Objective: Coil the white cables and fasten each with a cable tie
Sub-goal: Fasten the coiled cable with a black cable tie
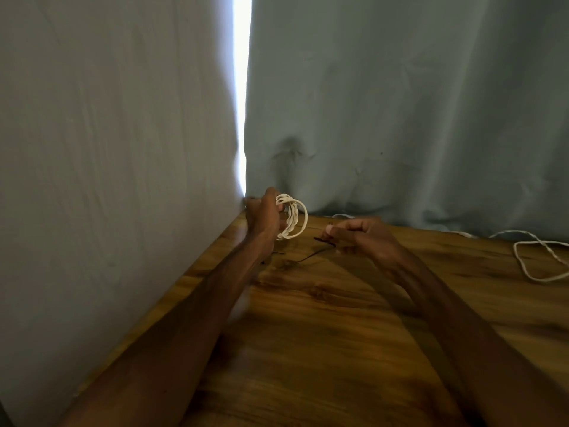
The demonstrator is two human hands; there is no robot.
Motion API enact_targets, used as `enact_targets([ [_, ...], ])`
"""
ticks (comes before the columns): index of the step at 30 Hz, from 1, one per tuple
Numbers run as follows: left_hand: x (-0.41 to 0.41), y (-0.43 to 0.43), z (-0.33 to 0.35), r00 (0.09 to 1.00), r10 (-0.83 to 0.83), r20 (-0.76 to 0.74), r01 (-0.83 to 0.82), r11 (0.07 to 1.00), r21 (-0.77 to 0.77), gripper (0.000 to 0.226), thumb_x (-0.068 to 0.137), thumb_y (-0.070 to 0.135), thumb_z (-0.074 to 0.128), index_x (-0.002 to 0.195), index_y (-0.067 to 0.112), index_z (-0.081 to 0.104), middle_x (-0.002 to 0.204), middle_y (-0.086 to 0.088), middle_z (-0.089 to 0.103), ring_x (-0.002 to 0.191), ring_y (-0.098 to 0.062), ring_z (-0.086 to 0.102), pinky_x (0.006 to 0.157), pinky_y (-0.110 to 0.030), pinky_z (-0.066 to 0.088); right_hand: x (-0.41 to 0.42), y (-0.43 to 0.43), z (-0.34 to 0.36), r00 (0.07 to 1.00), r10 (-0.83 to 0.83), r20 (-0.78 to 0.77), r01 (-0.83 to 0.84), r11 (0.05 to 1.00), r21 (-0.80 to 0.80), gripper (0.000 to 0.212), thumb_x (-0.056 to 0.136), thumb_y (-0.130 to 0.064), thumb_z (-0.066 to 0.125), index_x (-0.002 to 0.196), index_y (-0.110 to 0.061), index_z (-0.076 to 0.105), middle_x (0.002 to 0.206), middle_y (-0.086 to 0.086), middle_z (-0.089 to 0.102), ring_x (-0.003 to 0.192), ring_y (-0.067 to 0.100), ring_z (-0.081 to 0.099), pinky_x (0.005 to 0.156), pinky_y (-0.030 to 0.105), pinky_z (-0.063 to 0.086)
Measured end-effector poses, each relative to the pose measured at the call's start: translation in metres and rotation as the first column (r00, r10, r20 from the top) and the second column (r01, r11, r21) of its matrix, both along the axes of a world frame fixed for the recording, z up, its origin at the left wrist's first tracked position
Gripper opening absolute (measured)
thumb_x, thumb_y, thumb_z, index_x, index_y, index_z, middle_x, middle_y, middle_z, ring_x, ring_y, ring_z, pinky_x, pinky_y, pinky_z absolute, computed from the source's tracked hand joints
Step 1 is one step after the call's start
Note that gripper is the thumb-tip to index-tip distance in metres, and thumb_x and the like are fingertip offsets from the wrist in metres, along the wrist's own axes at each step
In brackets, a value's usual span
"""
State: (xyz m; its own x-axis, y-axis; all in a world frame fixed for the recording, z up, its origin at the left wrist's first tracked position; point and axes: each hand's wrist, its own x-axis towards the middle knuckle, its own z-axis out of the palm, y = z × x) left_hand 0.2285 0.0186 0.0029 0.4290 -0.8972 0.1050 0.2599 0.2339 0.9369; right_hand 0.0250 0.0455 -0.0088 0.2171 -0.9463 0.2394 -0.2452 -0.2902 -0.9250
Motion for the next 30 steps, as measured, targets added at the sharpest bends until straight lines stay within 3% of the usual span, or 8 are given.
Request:
enact_targets([
  [4, -0.026, 0.006, -0.005, 0.995, -0.101, 0.028, 0.1, 0.994, 0.034, 0.038, 0.092, 0.022, 0.056, 0.055, 0.014, 0.054, 0.051, 0.0, 0.055, 0.036, -0.013, 0.049, 0.041, -0.02, 0.036, -0.028, 0.025, 0.007, 1.0, -0.005, 0.026, 0.005, 1.0, -0.018, 0.019, 0.085, -0.018, 0.079, 0.098, -0.006, 0.081, 0.095, 0.008, 0.08, 0.08, 0.013, 0.072, 0.066, 0.022, 0.057],
  [9, -0.051, 0.02, -0.007, 0.985, -0.155, 0.08, 0.153, 0.988, 0.038, 0.036, 0.094, 0.02, 0.055, 0.059, 0.013, 0.053, 0.05, 0.0, 0.051, 0.032, -0.009, 0.045, 0.037, -0.016, 0.033, -0.04, 0.042, 0.007, 0.971, 0.099, 0.217, -0.112, 0.993, 0.046, 0.027, 0.082, -0.009, 0.078, 0.105, 0.004, 0.076, 0.105, 0.018, 0.078, 0.1, 0.028, 0.075, 0.085, 0.032, 0.06],
  [15, -0.068, 0.031, -0.017, 0.97, -0.101, 0.223, 0.097, 0.995, 0.031, 0.034, 0.091, 0.033, 0.058, 0.069, 0.009, 0.071, 0.06, -0.004, 0.068, 0.061, -0.031, 0.069, 0.06, -0.039, 0.053, -0.018, 0.051, 0.002, 0.957, 0.117, 0.267, -0.158, 0.978, 0.134, 0.024, 0.087, -0.002, 0.074, 0.108, 0.01, 0.072, 0.102, 0.023, 0.077, 0.086, 0.027, 0.076, 0.072, 0.026, 0.063],
  [20, -0.08, 0.038, -0.021, 0.932, 0.002, 0.362, 0.011, 0.999, -0.035, 0.04, 0.099, 0.027, 0.056, 0.067, 0.006, 0.07, 0.057, -0.003, 0.062, 0.048, -0.013, 0.054, 0.047, -0.024, 0.04, -0.008, 0.053, -0.002, 0.974, 0.066, 0.217, -0.096, 0.986, 0.135, 0.015, 0.095, -0.001, 0.066, 0.109, 0.002, 0.071, 0.094, 0.02, 0.077, 0.071, 0.019, 0.072, 0.066, 0.028, 0.063],
  [22, -0.083, 0.041, -0.02, 0.919, 0.048, 0.391, -0.026, 0.998, -0.064, 0.041, 0.101, 0.024, 0.054, 0.071, 0.001, 0.069, 0.06, -0.006, 0.062, 0.05, -0.013, 0.052, 0.044, -0.024, 0.038, -0.004, 0.053, -0.002, 0.974, 0.028, 0.227, -0.067, 0.984, 0.164, 0.012, 0.097, -0.002, 0.064, 0.105, -0.001, 0.073, 0.086, 0.015, 0.074, 0.069, 0.017, 0.068, 0.068, 0.032, 0.063],
  [26, -0.083, 0.044, -0.019, 0.93, 0.076, 0.359, -0.054, 0.996, -0.071, 0.04, 0.104, 0.025, 0.05, 0.071, 0.007, 0.065, 0.066, -0.005, 0.063, 0.057, -0.016, 0.057, 0.05, -0.026, 0.04, 0.001, 0.051, -0.001, 0.93, 0.012, 0.368, -0.109, 0.963, 0.245, 0.021, 0.1, 0.001, 0.054, 0.105, -0.002, 0.074, 0.078, 0.007, 0.068, 0.073, 0.017, 0.067, 0.078, 0.042, 0.063],
  [28, -0.082, 0.043, -0.019, 0.926, 0.089, 0.368, -0.068, 0.995, -0.068, 0.04, 0.104, 0.025, 0.048, 0.075, 0.006, 0.067, 0.066, -0.004, 0.062, 0.057, -0.015, 0.057, 0.045, -0.02, 0.038, 0.004, 0.053, 0.0, 0.907, 0.0, 0.42, -0.12, 0.959, 0.257, 0.022, 0.101, 0.002, 0.052, 0.105, -0.002, 0.073, 0.081, 0.007, 0.07, 0.074, 0.015, 0.068, 0.07, 0.033, 0.062],
  [30, -0.082, 0.042, -0.018, 0.922, 0.112, 0.371, -0.092, 0.993, -0.073, 0.04, 0.104, 0.024, 0.047, 0.074, 0.007, 0.067, 0.066, -0.003, 0.061, 0.058, -0.014, 0.056, 0.043, -0.019, 0.036, 0.005, 0.057, -0.001, 0.909, -0.036, 0.415, -0.081, 0.962, 0.261, 0.02, 0.1, 0.003, 0.054, 0.106, 0.0, 0.073, 0.085, 0.009, 0.072, 0.064, 0.01, 0.062, 0.051, 0.02, 0.051],
])
